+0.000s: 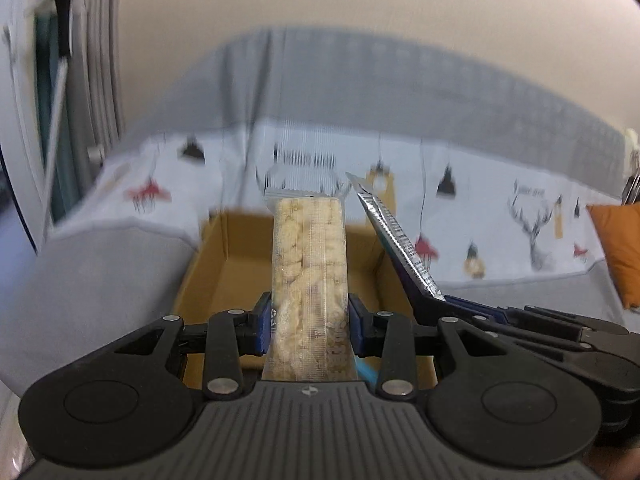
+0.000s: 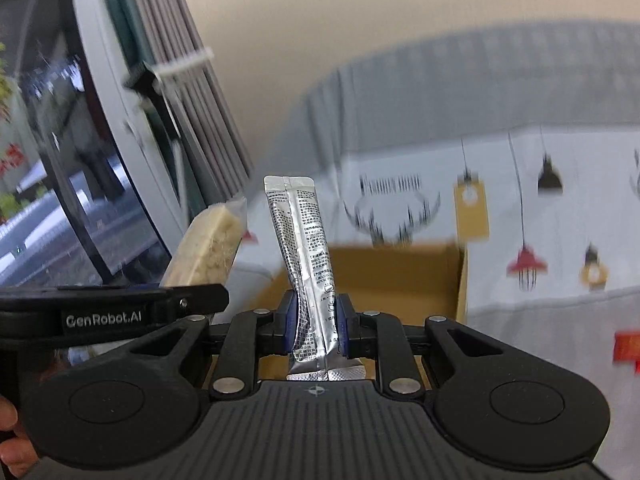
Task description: Organize snacks
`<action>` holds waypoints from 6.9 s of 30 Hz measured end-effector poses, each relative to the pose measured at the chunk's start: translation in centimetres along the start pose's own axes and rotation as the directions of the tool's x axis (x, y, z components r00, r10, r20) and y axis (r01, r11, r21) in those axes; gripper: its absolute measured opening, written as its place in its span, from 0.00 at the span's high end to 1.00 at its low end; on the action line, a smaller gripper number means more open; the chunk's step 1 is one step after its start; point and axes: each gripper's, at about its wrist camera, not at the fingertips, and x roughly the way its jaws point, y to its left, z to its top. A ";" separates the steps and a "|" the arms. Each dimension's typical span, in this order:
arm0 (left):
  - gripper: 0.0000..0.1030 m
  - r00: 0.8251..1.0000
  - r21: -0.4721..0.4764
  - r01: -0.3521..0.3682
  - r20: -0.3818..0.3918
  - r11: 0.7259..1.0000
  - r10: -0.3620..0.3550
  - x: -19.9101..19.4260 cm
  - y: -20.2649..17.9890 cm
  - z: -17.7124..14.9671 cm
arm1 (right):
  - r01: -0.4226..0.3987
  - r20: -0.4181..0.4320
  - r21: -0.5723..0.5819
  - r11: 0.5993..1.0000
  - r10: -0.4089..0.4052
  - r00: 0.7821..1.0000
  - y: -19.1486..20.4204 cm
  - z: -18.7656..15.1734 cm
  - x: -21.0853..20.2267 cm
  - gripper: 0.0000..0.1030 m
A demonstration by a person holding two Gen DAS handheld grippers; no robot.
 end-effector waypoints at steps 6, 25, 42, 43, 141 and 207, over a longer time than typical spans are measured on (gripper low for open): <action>0.60 0.989 -0.035 -0.016 -0.144 0.999 0.011 7.2 2.9 -3.0 | 0.051 -0.149 0.007 0.999 -0.049 0.988 -1.0 -3.4 5.4 0.79; 0.00 0.990 -0.061 -0.082 -0.121 0.995 0.074 6.8 4.1 -4.2 | 0.001 -0.115 0.116 0.993 0.013 0.993 -2.9 -5.8 6.6 0.16; 0.00 0.953 0.217 0.290 -0.159 0.932 -0.259 15.3 -21.9 -3.5 | 0.293 0.118 0.383 0.876 -0.361 0.925 -25.1 -6.0 -8.4 0.12; 0.00 0.949 0.256 0.306 -0.158 0.917 -0.272 16.5 -23.9 -3.6 | 0.331 0.122 0.363 0.871 -0.396 0.910 -27.1 -5.8 -8.8 0.12; 0.53 0.998 0.059 -0.064 -0.022 0.996 0.066 8.1 2.1 -2.9 | -0.052 -0.011 0.115 0.992 0.053 0.999 -1.3 -2.9 4.6 0.98; 0.00 0.973 0.059 -0.199 -0.108 0.978 0.205 -20.7 -5.2 1.3 | 0.250 -0.216 -0.011 0.968 -0.247 0.945 12.1 1.7 -15.4 0.01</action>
